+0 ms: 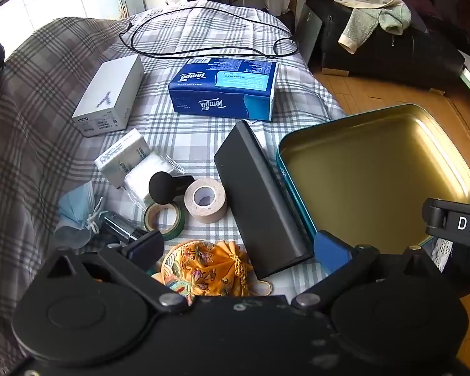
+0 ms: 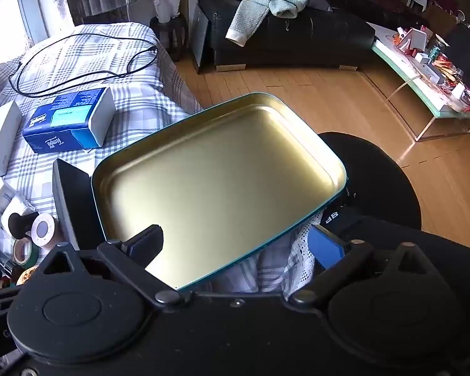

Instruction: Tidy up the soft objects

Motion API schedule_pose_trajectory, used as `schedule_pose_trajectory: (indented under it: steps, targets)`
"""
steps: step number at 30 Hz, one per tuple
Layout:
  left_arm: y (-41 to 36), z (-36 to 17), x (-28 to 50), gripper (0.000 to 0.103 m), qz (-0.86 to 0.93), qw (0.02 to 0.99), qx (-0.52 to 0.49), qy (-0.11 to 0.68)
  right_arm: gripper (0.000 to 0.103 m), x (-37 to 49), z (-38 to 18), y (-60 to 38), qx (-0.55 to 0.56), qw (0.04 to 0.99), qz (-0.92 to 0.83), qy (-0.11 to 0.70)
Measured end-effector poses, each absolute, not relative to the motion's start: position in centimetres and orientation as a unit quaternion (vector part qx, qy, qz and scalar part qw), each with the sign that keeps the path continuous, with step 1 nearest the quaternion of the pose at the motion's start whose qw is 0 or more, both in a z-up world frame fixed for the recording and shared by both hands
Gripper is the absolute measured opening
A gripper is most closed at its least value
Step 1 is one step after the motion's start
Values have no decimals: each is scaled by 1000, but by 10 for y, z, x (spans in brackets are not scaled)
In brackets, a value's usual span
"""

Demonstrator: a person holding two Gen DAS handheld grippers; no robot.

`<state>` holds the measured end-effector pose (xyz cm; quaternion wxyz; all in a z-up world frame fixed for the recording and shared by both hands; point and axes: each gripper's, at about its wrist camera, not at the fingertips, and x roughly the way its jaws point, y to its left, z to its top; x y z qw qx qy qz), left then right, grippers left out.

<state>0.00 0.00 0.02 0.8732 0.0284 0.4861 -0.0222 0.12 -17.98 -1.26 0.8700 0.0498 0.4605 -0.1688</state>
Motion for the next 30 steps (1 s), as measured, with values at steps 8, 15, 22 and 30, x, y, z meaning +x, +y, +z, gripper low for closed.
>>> schedule_pose_trajectory:
  steps: [8, 15, 22, 30]
  targets:
    - [8, 5, 1, 103, -35, 868, 27, 494, 95, 1, -15, -178, 50, 870, -171, 459]
    - [1, 0, 1, 102, -27, 870, 30, 491, 95, 2, -17, -173, 50, 870, -168, 462]
    - [0, -2, 1, 103, -27, 870, 31, 492, 95, 2, -14, -176, 50, 870, -163, 463]
    - [0, -4, 0, 103, -27, 870, 32, 492, 95, 1, -16, -176, 48, 870, -160, 464]
